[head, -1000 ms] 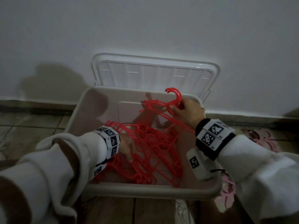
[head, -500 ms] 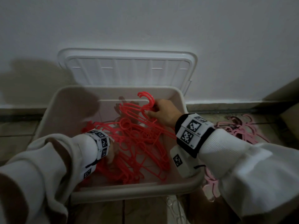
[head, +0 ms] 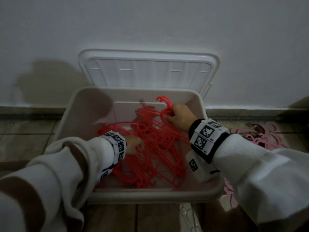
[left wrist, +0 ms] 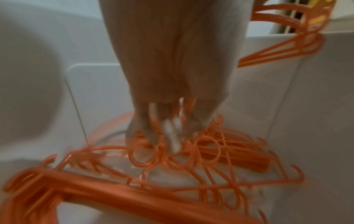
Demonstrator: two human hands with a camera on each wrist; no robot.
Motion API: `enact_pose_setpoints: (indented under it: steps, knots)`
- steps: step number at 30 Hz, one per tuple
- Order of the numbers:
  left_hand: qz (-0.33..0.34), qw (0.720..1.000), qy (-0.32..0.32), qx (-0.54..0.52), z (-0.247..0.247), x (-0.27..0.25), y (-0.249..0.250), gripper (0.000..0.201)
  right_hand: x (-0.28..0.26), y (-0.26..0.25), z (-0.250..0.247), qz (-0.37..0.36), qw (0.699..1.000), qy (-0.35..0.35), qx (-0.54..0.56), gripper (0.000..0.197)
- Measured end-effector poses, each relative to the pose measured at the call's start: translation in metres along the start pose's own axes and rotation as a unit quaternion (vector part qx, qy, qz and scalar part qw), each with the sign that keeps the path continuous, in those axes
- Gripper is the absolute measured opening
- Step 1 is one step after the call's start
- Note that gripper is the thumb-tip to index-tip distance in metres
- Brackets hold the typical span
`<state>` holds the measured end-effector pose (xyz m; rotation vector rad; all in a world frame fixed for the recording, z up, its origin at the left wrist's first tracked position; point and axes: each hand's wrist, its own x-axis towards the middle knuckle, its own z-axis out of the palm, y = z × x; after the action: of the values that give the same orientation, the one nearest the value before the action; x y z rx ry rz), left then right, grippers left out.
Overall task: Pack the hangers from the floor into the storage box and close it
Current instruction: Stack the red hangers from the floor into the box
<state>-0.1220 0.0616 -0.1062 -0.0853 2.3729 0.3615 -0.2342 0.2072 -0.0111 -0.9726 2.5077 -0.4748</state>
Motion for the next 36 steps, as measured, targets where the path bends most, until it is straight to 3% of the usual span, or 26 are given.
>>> enact_pose_setpoints:
  steps: [3,8,11,15,19,21,24,27,32,36]
  knots:
    - [-0.028,0.999,0.023,0.005,-0.004,0.007,-0.003,0.039,-0.003,0.003,-0.002,0.031,0.999,0.03,0.009,0.03]
    - [-0.13,0.977,0.172,0.008,-0.017,0.024,-0.015,0.046,-0.003,0.013,-0.002,0.059,0.997,0.045,0.034,0.031]
    - [-0.166,0.971,0.169,-0.032,-0.019,0.03,-0.023,0.062,-0.001,0.017,-0.001,0.058,0.996,0.048,0.044,0.031]
    - [-0.146,0.971,0.148,-0.12,-0.022,0.032,-0.031,0.072,0.0,0.019,-0.002,0.046,0.995,0.054,0.071,0.03]
    - [-0.13,0.979,0.15,-0.05,-0.03,0.022,-0.039,0.033,0.001,0.011,-0.008,-0.039,0.974,0.08,0.209,0.021]
    - [-0.105,0.981,0.128,-0.103,-0.025,0.023,-0.044,0.02,0.0,0.006,-0.01,-0.057,0.95,0.08,0.297,0.009]
    - [-0.054,0.963,0.186,-0.186,-0.021,0.024,-0.044,0.005,0.0,0.003,-0.013,-0.074,0.927,0.114,0.349,0.02]
    - [-0.022,0.944,0.246,-0.22,-0.032,0.019,-0.034,0.008,-0.001,0.002,-0.019,-0.084,0.912,0.146,0.374,0.008]
    - [-0.003,0.938,0.335,-0.087,-0.051,0.001,-0.023,0.021,0.001,0.009,-0.026,-0.064,0.91,0.223,0.344,0.011]
    - [0.028,0.931,0.357,-0.064,-0.053,-0.013,-0.017,0.022,-0.001,0.013,-0.029,-0.049,0.91,0.245,0.331,0.023]
